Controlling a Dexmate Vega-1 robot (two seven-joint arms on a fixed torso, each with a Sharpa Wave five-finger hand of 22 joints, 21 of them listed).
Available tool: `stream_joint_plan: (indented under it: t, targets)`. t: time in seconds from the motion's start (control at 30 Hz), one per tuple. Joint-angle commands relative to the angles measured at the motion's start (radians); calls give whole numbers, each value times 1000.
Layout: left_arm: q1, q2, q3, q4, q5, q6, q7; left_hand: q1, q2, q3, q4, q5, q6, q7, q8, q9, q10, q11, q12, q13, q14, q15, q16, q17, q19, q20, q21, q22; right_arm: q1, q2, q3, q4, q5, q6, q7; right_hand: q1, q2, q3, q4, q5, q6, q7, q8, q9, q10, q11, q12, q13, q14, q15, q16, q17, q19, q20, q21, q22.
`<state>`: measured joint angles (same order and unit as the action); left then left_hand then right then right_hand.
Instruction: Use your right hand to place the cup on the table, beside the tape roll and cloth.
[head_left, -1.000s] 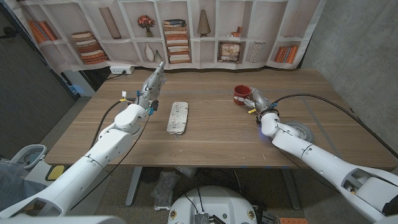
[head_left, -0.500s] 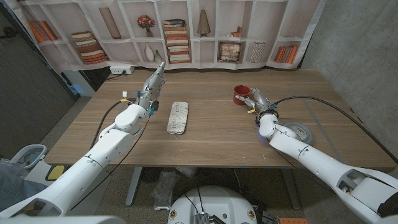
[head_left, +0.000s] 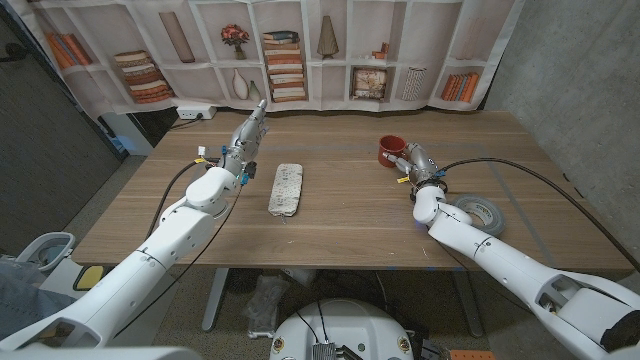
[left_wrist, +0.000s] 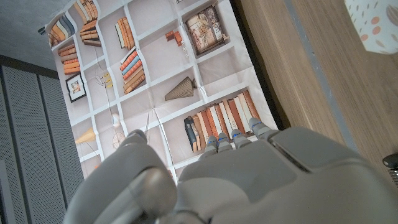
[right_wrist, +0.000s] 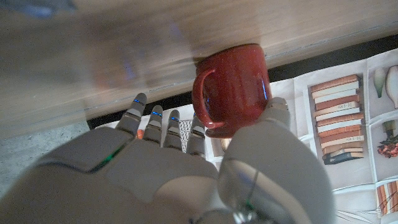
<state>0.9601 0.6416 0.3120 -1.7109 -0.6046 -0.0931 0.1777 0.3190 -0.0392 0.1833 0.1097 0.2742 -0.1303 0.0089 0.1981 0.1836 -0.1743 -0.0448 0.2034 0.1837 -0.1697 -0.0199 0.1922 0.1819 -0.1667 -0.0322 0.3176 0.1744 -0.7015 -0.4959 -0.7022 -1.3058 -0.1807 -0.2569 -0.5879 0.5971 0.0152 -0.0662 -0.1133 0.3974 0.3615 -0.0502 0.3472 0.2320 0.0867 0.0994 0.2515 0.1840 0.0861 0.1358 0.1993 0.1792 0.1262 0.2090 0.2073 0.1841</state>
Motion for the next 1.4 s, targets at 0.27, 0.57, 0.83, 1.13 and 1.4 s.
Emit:
stream_joint_plan:
  t: [0.27,0.57,0.83,1.13,1.4]
  targets:
    - [-2,0,0,13,-7,-4,-11,-1,10,-7,-1,8,4,-2,2,5,0,0,0,3,-33,1,-1,2,-98,-1,-7,5,-2,12,-5,-6,-4,-30,-43,69,55,36,-17,-24,128,-35,59,35,56,-11,12,3,31,-11,-5,0,21,7,3,3]
    - [-5,1,0,18,-11,-1,-16,-1,11,-9,-1,8,4,-2,2,5,-1,2,0,3,-34,2,-1,2,-98,-1,-10,5,-7,7,-2,-22,-1,-27,-47,89,67,45,-22,-36,148,-44,70,46,68,-20,13,4,35,-14,-7,0,28,7,3,3]
    - [-7,3,0,21,-14,-1,-20,-1,12,-10,-1,8,4,-2,1,5,-1,1,0,3,-35,2,-2,2,-97,0,-12,6,-16,-1,7,-50,1,-33,-50,98,71,49,-24,-42,150,-41,72,52,70,-23,12,4,36,-15,-8,0,31,7,3,3]
    - [-15,4,-2,29,-21,-3,-33,0,12,-11,-1,8,4,-2,1,5,-1,1,0,3,-34,2,-2,2,-96,1,-14,6,-20,1,11,-51,0,-17,-61,108,77,54,-26,-51,136,-36,68,59,73,-21,11,5,44,-16,-7,0,37,7,4,3]
    - [-21,7,-3,33,-23,0,-39,0,13,-13,-2,8,5,-1,1,5,-1,2,0,4,-34,2,-2,2,-94,0,-16,6,-25,6,24,-60,16,-3,-62,117,81,58,-28,-57,146,-37,72,64,74,-21,9,5,48,-16,-8,-1,41,7,4,4]
